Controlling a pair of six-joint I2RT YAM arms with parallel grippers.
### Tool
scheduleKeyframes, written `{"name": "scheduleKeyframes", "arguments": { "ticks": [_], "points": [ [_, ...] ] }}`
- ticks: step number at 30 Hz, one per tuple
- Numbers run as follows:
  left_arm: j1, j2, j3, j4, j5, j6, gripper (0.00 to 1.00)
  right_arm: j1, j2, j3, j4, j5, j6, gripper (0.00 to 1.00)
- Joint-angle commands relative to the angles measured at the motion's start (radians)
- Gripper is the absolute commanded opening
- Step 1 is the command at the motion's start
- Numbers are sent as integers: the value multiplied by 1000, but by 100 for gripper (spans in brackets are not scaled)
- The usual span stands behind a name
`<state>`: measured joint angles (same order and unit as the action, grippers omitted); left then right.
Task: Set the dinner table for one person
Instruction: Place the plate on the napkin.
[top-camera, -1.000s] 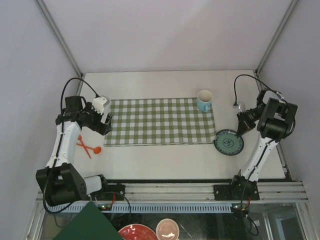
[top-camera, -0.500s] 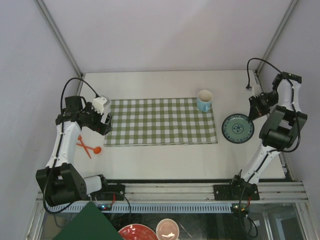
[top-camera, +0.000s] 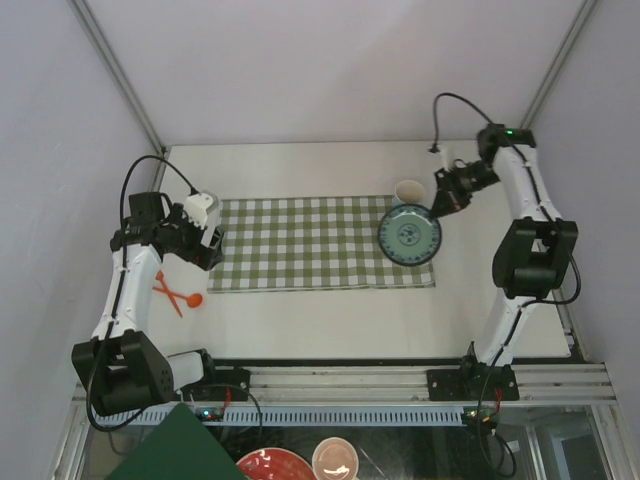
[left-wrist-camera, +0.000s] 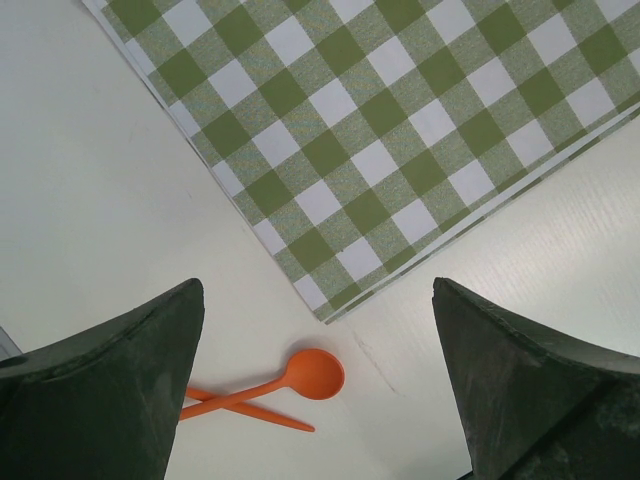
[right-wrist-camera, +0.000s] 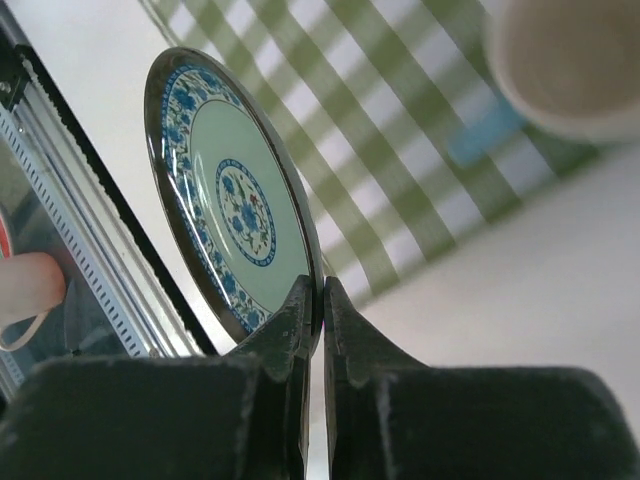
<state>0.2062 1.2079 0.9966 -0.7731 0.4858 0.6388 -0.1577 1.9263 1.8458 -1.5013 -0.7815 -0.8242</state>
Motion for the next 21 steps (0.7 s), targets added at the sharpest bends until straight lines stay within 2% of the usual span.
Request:
{"name": "scheduleKeyframes", "arguments": {
  "ticks": [1,5,10,21],
  "points": [
    [5,-43,-5,22,11,3,100,211,-21,13,174,-40,197,0],
    [21,-47,-6,31,15,-3,100,367,90,89,237,0,274,0],
    [57,-64,-7,38,33,-6,100,491,241,204,274,47,309,0],
    [113,-87,-10,53,50,-10,100,587,451,426,538,124,509,0]
  ]
}}
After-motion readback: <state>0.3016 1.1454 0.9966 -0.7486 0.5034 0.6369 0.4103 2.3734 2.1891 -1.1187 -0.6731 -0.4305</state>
